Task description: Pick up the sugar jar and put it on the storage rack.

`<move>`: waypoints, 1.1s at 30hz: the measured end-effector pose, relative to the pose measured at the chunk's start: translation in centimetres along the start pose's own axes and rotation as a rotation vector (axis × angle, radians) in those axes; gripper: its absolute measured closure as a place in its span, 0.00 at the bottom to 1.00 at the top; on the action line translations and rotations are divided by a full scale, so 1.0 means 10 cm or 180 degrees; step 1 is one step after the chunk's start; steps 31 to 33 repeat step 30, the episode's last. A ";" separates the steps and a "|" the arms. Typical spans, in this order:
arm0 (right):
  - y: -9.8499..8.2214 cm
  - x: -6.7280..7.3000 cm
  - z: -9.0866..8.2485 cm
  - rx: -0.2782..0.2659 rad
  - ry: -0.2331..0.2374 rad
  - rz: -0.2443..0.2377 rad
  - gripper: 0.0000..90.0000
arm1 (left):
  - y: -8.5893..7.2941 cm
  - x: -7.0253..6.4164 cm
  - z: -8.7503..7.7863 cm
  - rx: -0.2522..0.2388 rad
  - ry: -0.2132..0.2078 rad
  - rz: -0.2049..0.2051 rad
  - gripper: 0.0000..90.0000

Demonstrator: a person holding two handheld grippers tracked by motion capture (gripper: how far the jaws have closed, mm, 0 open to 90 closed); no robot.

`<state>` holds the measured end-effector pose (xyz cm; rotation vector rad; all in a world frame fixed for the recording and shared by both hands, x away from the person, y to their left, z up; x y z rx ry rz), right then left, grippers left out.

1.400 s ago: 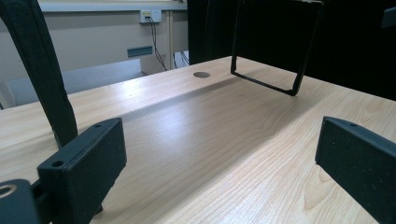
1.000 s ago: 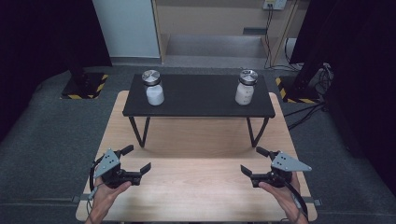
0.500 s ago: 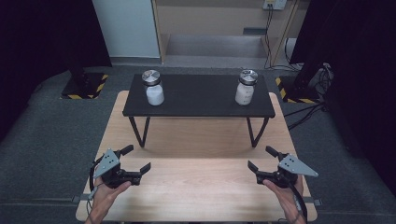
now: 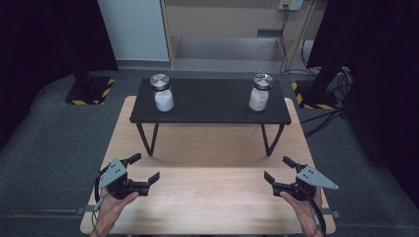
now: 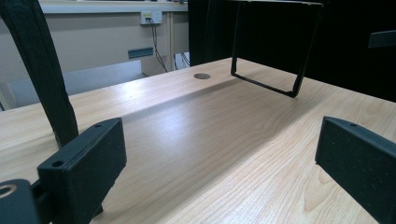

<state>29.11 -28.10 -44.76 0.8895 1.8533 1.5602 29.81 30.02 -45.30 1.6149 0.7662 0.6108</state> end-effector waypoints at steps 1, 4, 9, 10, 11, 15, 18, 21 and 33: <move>0.00 0.00 0.00 0.0000 0.0000 0.0000 0.12 | 0.00 0.00 0.00 0.0000 0.0000 0.0000 0.01; 0.00 -0.01 -0.01 -0.0017 -0.0011 0.0017 0.12 | 0.00 0.00 0.01 0.0011 -0.0005 0.0008 0.01; -0.02 -0.02 -0.02 -0.0024 -0.0023 0.0031 0.12 | 0.00 0.00 0.01 0.0013 0.0000 0.0006 0.01; -0.02 -0.02 -0.03 -0.0023 -0.0021 0.0030 0.12 | 0.00 0.00 0.01 0.0009 -0.0003 0.0009 0.01; -0.02 -0.02 -0.03 -0.0016 -0.0015 0.0024 0.12 | 0.00 0.00 0.01 0.0009 -0.0003 0.0009 0.01; -0.02 -0.01 -0.03 -0.0016 -0.0003 0.0018 0.12 | 0.00 0.00 0.01 0.0013 -0.0009 0.0016 0.01; -0.02 -0.01 -0.02 -0.0013 0.0006 0.0009 0.12 | 0.00 0.00 0.01 0.0013 -0.0005 0.0012 0.01; -0.03 -0.01 -0.02 -0.0009 0.0014 0.0008 0.12 | 0.00 0.00 0.01 0.0004 -0.0005 0.0011 0.01; -0.03 -0.01 -0.02 -0.0022 0.0011 0.0016 0.12 | 0.00 0.00 0.02 0.0014 -0.0006 0.0018 0.01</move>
Point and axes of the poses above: each handheld gripper's, and its own axes: z roughly forward along the jaws, y roughly out of its top, x roughly to its left, the point moved 10 cm from there along z, roughly forward along the jaws, and after that the axes turned 2 degrees about y, right-handed, at the moved point
